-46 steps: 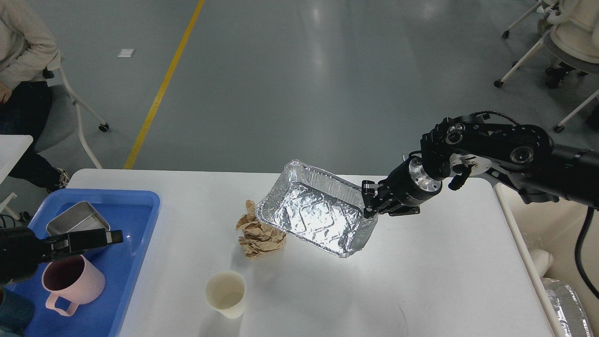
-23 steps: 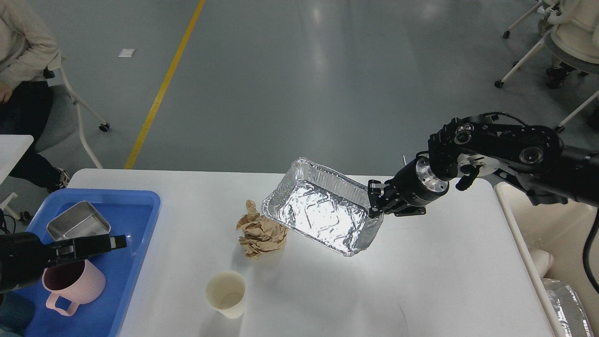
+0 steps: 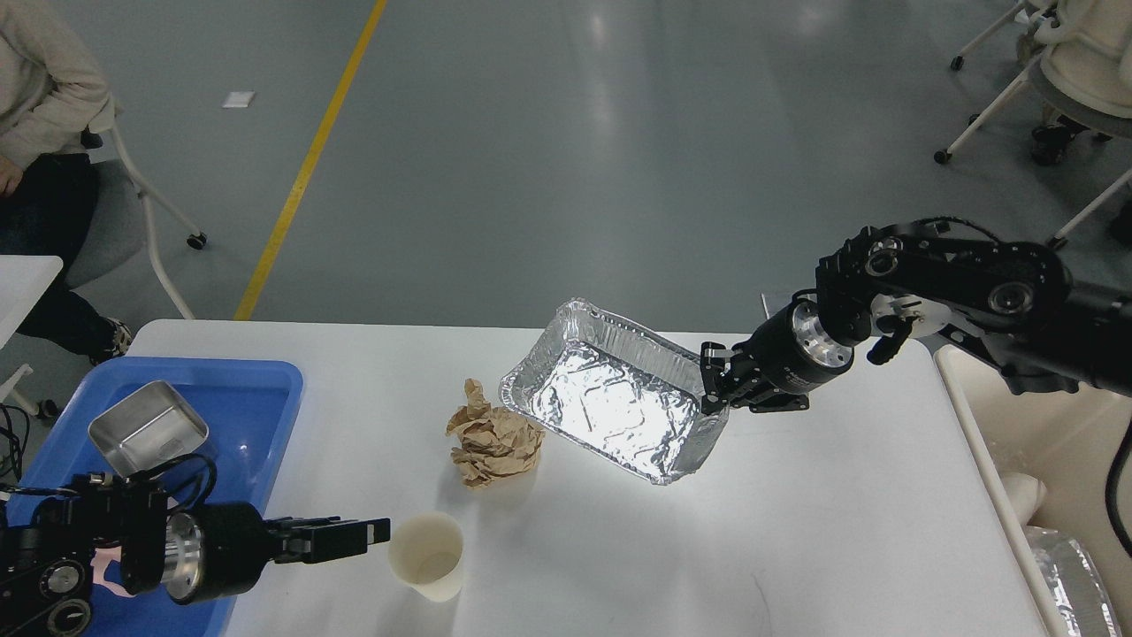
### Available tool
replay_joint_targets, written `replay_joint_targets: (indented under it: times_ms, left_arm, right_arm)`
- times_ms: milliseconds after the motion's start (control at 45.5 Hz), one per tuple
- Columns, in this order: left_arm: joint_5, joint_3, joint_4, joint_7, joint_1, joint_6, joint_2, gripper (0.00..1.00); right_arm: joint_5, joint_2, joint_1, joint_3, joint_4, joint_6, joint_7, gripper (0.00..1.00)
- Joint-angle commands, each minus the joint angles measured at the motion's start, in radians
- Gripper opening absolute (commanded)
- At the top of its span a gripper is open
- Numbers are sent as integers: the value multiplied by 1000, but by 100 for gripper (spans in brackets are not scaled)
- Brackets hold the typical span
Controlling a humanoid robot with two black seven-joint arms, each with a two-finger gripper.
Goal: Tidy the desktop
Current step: 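Reach the left gripper to the white paper cup and grasp it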
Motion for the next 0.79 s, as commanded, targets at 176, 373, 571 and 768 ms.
replay_joint_targets:
  times_ms: [176,373,571,768]
  left_arm:
    - [98,48,56,40,-14,1,-109,77]
    - [100,48,77,57,-11,1,-115,64]
    - [107,84,87,56,-16,0,-137,18]
    - [112,91,88,54,-10,-5,-153,0]
  right_arm:
    - [0,-1,-13,2,-3,-3,0,0]
    - [0,-13,-34,31,-1,-2,0,0]
    - [-2,-13,-38,32,-1,0,0,0]
    - [-5,-9,-42,32,-1,-2,0,0]
